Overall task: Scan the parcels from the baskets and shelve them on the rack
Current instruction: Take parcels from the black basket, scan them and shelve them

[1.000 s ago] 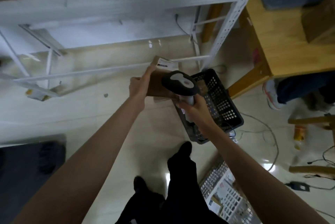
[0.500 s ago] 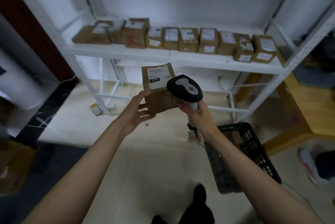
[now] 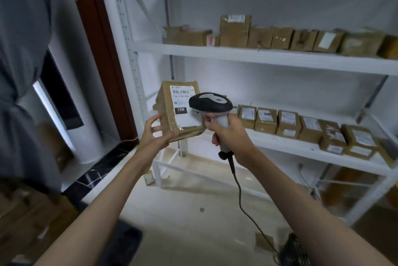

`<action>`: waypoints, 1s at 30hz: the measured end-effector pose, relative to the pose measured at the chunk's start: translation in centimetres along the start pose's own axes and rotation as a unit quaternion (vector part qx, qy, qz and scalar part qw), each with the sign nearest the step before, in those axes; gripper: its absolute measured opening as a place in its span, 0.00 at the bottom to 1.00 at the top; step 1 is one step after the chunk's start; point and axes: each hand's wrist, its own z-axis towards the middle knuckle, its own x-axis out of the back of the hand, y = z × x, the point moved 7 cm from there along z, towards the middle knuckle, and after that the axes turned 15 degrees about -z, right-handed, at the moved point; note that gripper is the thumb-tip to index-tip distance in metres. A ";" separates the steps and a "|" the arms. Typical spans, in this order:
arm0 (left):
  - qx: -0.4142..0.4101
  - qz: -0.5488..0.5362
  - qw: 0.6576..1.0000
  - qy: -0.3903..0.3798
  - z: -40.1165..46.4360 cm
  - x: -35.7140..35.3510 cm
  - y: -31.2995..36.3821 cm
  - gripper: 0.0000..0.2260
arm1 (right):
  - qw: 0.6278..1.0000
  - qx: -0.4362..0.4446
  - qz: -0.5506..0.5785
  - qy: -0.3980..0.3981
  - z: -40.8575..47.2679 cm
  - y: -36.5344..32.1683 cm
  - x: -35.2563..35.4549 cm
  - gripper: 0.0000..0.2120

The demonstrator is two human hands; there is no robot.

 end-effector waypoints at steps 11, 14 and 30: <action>-0.151 0.037 0.988 0.014 1.5 -1.7 2.9 0.39 | 0.995 -0.012 0.064 -0.069 1.5 -4.3 2.5 0.08; -0.178 0.042 0.983 0.007 2.1 -2.9 3.5 0.38 | 0.995 -0.025 0.071 -0.070 1.9 -4.4 4.1 0.07; -0.305 0.014 0.952 -0.007 12.0 -14.9 18.2 0.39 | 0.988 0.086 0.121 0.029 10.0 -15.0 20.4 0.05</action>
